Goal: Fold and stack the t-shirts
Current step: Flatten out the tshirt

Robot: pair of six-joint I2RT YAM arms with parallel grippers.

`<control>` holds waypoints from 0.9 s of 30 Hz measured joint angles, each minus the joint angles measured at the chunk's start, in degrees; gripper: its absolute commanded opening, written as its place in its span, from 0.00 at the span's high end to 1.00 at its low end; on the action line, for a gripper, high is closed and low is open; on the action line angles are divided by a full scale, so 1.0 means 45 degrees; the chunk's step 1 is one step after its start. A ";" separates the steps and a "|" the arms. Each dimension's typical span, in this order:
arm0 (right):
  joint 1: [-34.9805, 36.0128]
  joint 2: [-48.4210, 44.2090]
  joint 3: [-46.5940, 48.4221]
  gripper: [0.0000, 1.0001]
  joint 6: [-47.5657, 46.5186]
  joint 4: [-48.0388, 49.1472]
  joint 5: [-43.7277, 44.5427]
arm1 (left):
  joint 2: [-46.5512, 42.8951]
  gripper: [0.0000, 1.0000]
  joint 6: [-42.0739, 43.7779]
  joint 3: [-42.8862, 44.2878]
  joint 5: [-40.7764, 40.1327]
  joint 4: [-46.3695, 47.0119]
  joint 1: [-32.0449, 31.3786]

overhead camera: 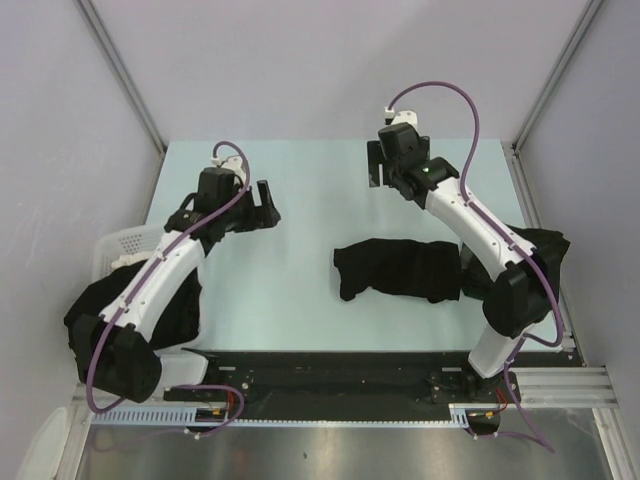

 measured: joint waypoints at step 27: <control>-0.0797 -0.1331 -0.0782 0.02 -0.0010 -0.1462 0.0000 | 0.4877 0.15 -0.0767 0.0719 0.3118 0.2429 -0.4459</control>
